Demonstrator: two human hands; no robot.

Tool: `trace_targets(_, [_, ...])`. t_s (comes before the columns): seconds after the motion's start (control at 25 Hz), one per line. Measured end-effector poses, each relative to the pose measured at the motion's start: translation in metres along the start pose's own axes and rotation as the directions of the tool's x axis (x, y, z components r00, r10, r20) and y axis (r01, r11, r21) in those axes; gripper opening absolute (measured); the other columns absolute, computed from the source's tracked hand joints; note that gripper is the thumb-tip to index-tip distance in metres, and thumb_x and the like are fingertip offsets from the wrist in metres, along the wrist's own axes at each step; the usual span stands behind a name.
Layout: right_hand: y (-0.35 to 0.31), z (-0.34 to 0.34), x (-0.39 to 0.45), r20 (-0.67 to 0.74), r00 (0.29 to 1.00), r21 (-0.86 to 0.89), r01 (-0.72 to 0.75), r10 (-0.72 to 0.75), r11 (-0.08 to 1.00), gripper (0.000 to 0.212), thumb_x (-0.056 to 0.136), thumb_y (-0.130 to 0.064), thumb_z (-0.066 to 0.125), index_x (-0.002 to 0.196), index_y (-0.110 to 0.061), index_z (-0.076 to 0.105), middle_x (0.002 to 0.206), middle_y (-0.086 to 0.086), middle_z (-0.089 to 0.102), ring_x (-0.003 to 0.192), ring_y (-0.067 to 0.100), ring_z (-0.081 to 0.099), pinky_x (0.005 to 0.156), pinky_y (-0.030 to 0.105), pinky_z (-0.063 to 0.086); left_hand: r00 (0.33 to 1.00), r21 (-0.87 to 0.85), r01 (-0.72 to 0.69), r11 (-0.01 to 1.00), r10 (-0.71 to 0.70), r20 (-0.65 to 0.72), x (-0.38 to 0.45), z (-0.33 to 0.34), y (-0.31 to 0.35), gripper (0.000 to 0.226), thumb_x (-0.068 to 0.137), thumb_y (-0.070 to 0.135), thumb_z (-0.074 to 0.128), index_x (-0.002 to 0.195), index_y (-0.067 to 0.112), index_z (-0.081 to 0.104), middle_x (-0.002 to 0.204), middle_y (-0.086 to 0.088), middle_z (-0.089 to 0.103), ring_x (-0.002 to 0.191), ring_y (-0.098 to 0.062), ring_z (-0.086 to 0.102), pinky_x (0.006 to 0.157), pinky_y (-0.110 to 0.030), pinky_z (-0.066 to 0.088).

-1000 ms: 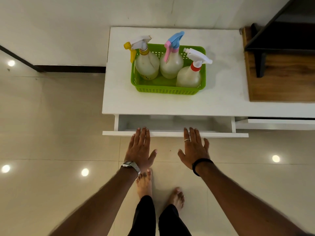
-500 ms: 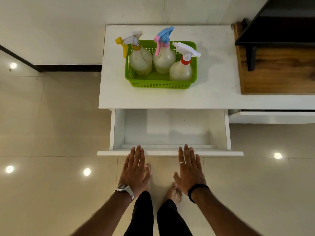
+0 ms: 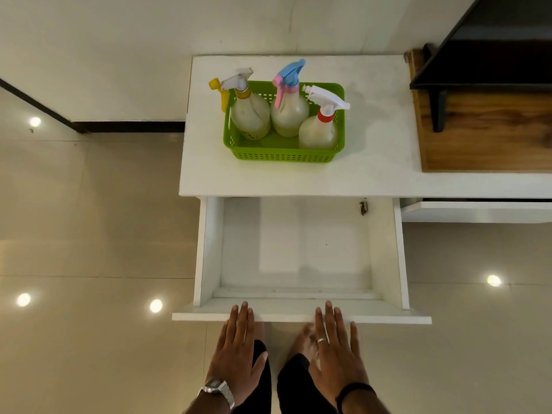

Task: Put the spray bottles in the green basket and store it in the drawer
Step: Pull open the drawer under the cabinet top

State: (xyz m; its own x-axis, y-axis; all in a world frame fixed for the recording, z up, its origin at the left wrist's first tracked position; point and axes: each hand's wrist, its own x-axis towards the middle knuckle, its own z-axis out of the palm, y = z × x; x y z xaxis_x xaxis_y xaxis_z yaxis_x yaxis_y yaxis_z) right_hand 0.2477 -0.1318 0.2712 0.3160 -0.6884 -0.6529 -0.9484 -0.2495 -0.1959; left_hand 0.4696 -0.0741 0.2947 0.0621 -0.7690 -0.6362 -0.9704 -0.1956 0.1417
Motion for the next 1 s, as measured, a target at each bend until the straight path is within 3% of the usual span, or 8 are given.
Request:
trace_targets(0.16, [-0.004,0.005,-0.018,0.048,0.999,-0.061,-0.012,0.015,0.998,0.106,0.077,-0.052,0.065,0.158,-0.013,0.009,0.167,0.012,-0.002,0.153,0.035,0.006,0.114,0.051,-0.015,0.999,0.062,-0.022,0.998,0.025,-0.048,-0.013,0.014,-0.004,0.088,0.071,0.060,0.062,0.137,0.001,0.061,0.150,-0.017,0.049,0.158,-0.029,0.011,0.117,-0.035,0.005])
trace_targets(0.32, [-0.004,0.016,-0.029,0.086,0.994,-0.009,-0.061,0.061,0.998,0.121,0.038,-0.052,0.090,0.144,-0.008,0.050,0.152,0.016,0.048,0.133,0.034,0.054,0.102,0.064,0.037,0.998,0.064,-0.037,0.997,0.041,-0.056,-0.019,0.024,-0.004,0.106,0.050,0.068,0.082,0.131,0.003,0.063,0.151,-0.019,0.052,0.157,-0.024,-0.021,0.118,-0.037,0.003])
trace_targets(0.4, [-0.007,0.025,-0.035,0.060,0.990,0.017,-0.127,0.126,0.992,0.116,0.044,-0.054,0.087,0.143,-0.010,0.045,0.150,0.015,0.049,0.128,0.033,0.059,0.094,0.063,0.047,0.998,0.058,-0.050,0.997,0.052,-0.037,-0.023,0.026,-0.005,0.107,0.048,0.072,0.078,0.130,0.005,0.057,0.166,-0.020,0.027,0.157,-0.026,-0.021,0.124,-0.037,-0.003])
trace_targets(0.48, [-0.011,0.030,-0.042,-0.004,0.993,-0.004,-0.118,0.118,0.993,0.077,0.078,-0.055,0.065,0.140,-0.014,0.046,0.150,0.012,0.049,0.124,0.029,0.062,0.093,0.059,0.049,0.995,0.071,-0.080,0.994,0.083,-0.046,-0.024,0.026,-0.007,0.091,0.065,0.074,0.056,0.127,0.007,0.049,0.170,-0.017,0.015,0.157,-0.026,-0.020,0.126,-0.037,-0.009])
trace_targets(0.6, [-0.012,0.034,-0.043,0.062,0.996,-0.046,-0.066,0.069,0.997,0.055,0.100,-0.050,0.030,0.137,-0.014,0.050,0.152,0.013,0.047,0.131,0.025,0.057,0.097,0.056,0.045,0.992,0.087,-0.119,0.989,0.123,-0.039,-0.025,0.027,-0.013,0.081,0.093,0.068,0.014,0.125,0.008,0.057,0.170,-0.021,-0.001,0.158,-0.026,-0.018,0.126,-0.037,-0.008])
trace_targets(0.76, [-0.009,-0.002,-0.024,-0.032,0.999,-0.042,-0.015,0.014,0.999,0.091,0.075,-0.052,0.048,0.152,-0.006,0.032,0.162,0.011,0.030,0.154,0.016,0.005,0.119,0.047,0.009,0.980,0.004,-0.109,0.994,0.108,-0.166,-0.006,0.006,-0.025,0.085,0.086,0.064,0.040,0.145,0.003,0.045,0.171,-0.015,-0.004,0.157,-0.019,-0.022,0.122,-0.032,-0.001])
trace_targets(0.88, [-0.001,-0.077,0.040,-0.083,0.996,-0.011,0.027,-0.028,1.000,0.085,0.092,-0.048,0.039,0.158,-0.012,-0.001,0.166,0.009,-0.007,0.155,0.020,-0.004,0.123,0.039,0.003,0.980,-0.242,-0.140,0.960,0.099,-0.175,0.039,-0.054,-0.046,0.083,0.097,0.060,0.020,0.161,0.010,-0.001,0.170,-0.006,-0.014,0.158,-0.013,-0.018,0.126,-0.027,-0.008])
trace_targets(1.0, [0.006,-0.173,0.125,-0.290,0.956,0.032,0.050,-0.038,0.998,0.079,0.100,-0.039,0.042,0.159,-0.008,0.001,0.168,0.013,-0.001,0.155,0.027,0.008,0.124,0.043,0.019,0.895,-0.372,-0.213,0.903,0.028,-0.444,0.109,-0.138,-0.066,0.073,0.103,0.047,0.027,0.162,0.008,0.008,0.172,-0.008,0.005,0.160,-0.021,0.008,0.129,-0.033,0.011])
